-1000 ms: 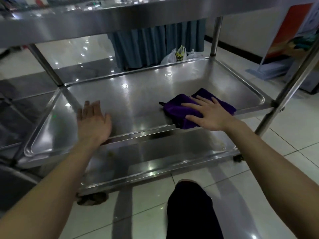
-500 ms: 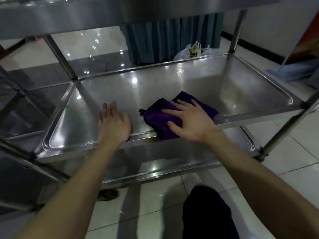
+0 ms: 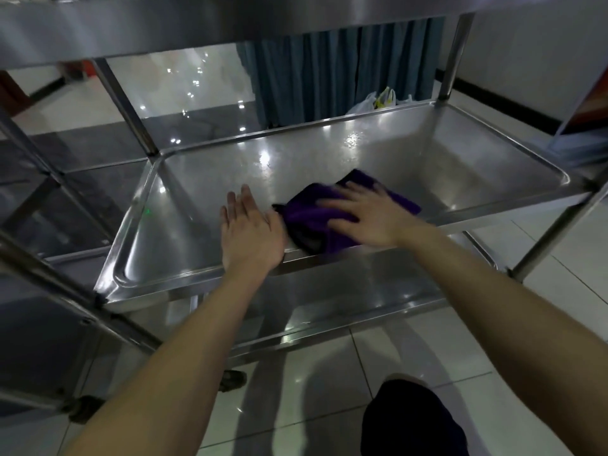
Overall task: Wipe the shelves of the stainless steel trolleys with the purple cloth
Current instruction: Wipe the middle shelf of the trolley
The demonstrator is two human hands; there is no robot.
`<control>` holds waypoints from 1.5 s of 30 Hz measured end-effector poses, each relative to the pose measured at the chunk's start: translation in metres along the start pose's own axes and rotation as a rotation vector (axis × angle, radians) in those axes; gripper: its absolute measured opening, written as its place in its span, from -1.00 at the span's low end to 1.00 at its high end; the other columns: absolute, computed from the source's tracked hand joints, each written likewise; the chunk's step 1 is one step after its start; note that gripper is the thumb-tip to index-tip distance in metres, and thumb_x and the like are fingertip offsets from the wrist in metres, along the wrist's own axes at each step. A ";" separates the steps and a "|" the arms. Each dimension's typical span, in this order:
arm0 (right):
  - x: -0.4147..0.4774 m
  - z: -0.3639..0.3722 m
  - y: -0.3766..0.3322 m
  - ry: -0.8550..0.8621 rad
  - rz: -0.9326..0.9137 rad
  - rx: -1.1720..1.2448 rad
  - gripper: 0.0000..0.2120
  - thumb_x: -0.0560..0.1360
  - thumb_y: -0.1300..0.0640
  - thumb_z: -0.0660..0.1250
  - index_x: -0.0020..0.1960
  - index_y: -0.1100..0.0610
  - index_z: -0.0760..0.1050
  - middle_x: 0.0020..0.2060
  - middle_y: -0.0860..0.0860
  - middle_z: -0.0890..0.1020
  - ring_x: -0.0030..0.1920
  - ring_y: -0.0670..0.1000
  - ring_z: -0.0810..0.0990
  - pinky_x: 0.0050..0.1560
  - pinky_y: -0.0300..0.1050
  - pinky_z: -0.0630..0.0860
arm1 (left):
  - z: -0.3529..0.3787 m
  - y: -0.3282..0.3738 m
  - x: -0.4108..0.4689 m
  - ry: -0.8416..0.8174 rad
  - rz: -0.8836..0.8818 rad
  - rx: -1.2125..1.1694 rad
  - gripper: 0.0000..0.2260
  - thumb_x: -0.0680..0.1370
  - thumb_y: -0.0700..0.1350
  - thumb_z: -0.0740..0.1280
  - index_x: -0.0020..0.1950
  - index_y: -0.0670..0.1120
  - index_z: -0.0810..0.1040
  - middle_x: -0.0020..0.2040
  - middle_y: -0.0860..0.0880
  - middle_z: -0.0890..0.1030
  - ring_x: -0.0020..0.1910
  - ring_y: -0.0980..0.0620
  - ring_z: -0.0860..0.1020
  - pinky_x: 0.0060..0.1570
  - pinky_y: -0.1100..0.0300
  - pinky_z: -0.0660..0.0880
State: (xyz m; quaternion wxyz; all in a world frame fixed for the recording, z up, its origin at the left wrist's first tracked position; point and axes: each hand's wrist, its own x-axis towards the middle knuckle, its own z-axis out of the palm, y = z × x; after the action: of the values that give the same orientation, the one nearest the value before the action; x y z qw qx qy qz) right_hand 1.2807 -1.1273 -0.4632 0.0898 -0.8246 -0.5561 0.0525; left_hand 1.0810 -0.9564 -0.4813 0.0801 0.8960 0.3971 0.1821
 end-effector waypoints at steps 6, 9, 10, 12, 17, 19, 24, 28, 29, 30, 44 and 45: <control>0.089 -0.016 0.022 -0.066 0.392 -0.038 -0.31 0.65 -0.48 -0.07 0.73 -0.33 -0.08 0.76 0.04 -0.13 0.73 0.25 -0.22 0.54 0.60 -0.32 | 0.001 0.002 0.000 0.050 0.048 -0.008 -0.30 0.67 0.08 -0.14 0.74 -0.29 -0.03 0.75 -0.25 0.10 0.75 -0.19 0.03 0.73 -0.12 -0.09; 0.091 0.001 -0.027 -0.073 0.184 -0.020 -0.34 0.64 -0.45 -0.05 0.71 -0.37 -0.02 0.76 -0.03 -0.07 0.74 0.17 -0.18 0.56 0.56 -0.34 | -0.001 0.000 0.004 0.110 0.029 -0.063 -0.30 0.68 0.09 -0.13 0.74 -0.27 0.01 0.73 -0.27 0.15 0.74 -0.18 0.07 0.73 -0.09 -0.07; 0.080 0.007 -0.038 -0.068 0.102 -0.004 -0.36 0.63 -0.45 -0.05 0.69 -0.40 0.02 0.76 -0.07 -0.03 0.74 0.12 -0.14 0.58 0.53 -0.34 | -0.003 -0.001 0.004 0.137 0.023 -0.085 -0.31 0.69 0.09 -0.12 0.74 -0.27 0.03 0.73 -0.27 0.17 0.74 -0.17 0.09 0.73 -0.08 -0.06; 0.048 0.018 -0.049 -0.034 -0.036 0.035 -0.37 0.60 -0.46 -0.08 0.66 -0.44 0.09 0.74 -0.14 0.06 0.74 0.03 -0.07 0.62 0.44 -0.32 | -0.006 -0.001 0.003 0.210 0.029 -0.168 -0.34 0.70 0.10 -0.10 0.72 -0.26 0.13 0.70 -0.27 0.26 0.72 -0.17 0.16 0.73 -0.07 0.00; 0.008 0.018 -0.047 0.044 -0.123 0.033 -0.44 0.69 -0.40 -0.04 0.67 -0.39 0.14 0.72 -0.17 0.15 0.73 -0.02 0.01 0.67 0.33 -0.22 | -0.030 -0.004 -0.022 0.318 0.109 -0.551 -0.61 0.75 -0.02 0.16 0.54 -0.12 0.44 0.46 -0.07 0.52 0.44 0.06 0.46 0.47 0.20 0.42; 0.010 0.017 -0.048 0.051 -0.120 0.028 -0.45 0.70 -0.39 -0.02 0.67 -0.38 0.14 0.72 -0.17 0.16 0.73 -0.02 0.01 0.67 0.33 -0.21 | -0.040 -0.022 -0.049 0.466 0.126 -0.555 -0.71 0.70 -0.08 0.29 0.39 -0.14 0.54 0.25 -0.03 0.58 0.23 0.04 0.55 0.27 0.19 0.51; 0.013 0.021 -0.044 0.047 -0.124 0.038 -0.39 0.62 -0.46 -0.09 0.66 -0.42 0.11 0.72 -0.16 0.17 0.73 -0.02 0.03 0.67 0.36 -0.17 | -0.050 -0.112 -0.129 0.973 -0.277 -0.508 -0.66 0.55 -0.12 0.50 0.21 -0.15 0.44 0.10 -0.11 0.45 0.05 -0.18 0.46 0.09 -0.15 0.48; 0.017 0.017 -0.047 0.006 -0.091 0.023 -0.37 0.60 -0.46 -0.10 0.66 -0.43 0.10 0.73 -0.16 0.15 0.73 -0.02 0.01 0.67 0.36 -0.18 | -0.081 -0.166 -0.118 0.903 -0.464 -0.643 -0.32 0.57 0.12 0.51 0.52 -0.21 0.35 0.37 -0.23 0.45 0.34 -0.21 0.48 0.44 -0.15 0.42; 0.017 0.017 -0.048 -0.004 -0.072 0.021 -0.41 0.63 -0.43 -0.07 0.65 -0.44 0.10 0.73 -0.16 0.14 0.73 -0.02 0.00 0.67 0.37 -0.19 | -0.093 -0.171 -0.110 0.814 -0.477 -0.728 -0.35 0.61 0.20 0.43 0.56 -0.12 0.35 0.40 -0.16 0.49 0.38 -0.17 0.51 0.46 -0.15 0.44; 0.019 0.018 -0.051 -0.013 -0.044 0.024 -0.44 0.65 -0.41 -0.05 0.65 -0.44 0.09 0.73 -0.15 0.12 0.73 -0.01 -0.02 0.66 0.38 -0.21 | -0.103 -0.175 -0.101 0.741 -0.480 -0.750 -0.46 0.67 0.23 0.33 0.53 -0.05 0.39 0.37 -0.11 0.55 0.35 -0.17 0.55 0.42 -0.19 0.49; 0.182 0.055 -0.288 -0.217 -0.163 -0.003 -0.20 0.53 -0.63 -0.05 0.70 -0.40 -0.03 0.76 0.01 -0.14 0.72 0.23 -0.25 0.50 0.61 -0.41 | -0.127 -0.203 -0.095 0.543 -0.329 -0.591 -0.92 0.78 -0.07 0.20 0.16 -0.02 0.46 -0.06 0.02 0.61 -0.10 0.12 0.60 -0.11 0.18 0.51; 0.201 0.050 -0.288 -0.209 -0.105 -0.012 -0.19 0.54 -0.63 -0.04 0.71 -0.36 -0.05 0.76 0.04 -0.16 0.72 0.26 -0.26 0.49 0.64 -0.39 | -0.126 -0.204 -0.095 0.547 -0.325 -0.606 -0.93 0.78 -0.08 0.21 0.14 0.00 0.46 -0.09 0.06 0.60 -0.14 0.18 0.60 -0.16 0.29 0.50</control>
State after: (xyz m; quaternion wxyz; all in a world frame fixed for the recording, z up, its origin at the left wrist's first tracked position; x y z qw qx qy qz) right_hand 1.0851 -0.8316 -0.4505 0.0289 -0.7848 -0.6053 0.1302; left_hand 0.8337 -0.8901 -0.4491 0.2587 0.6768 0.4680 0.5060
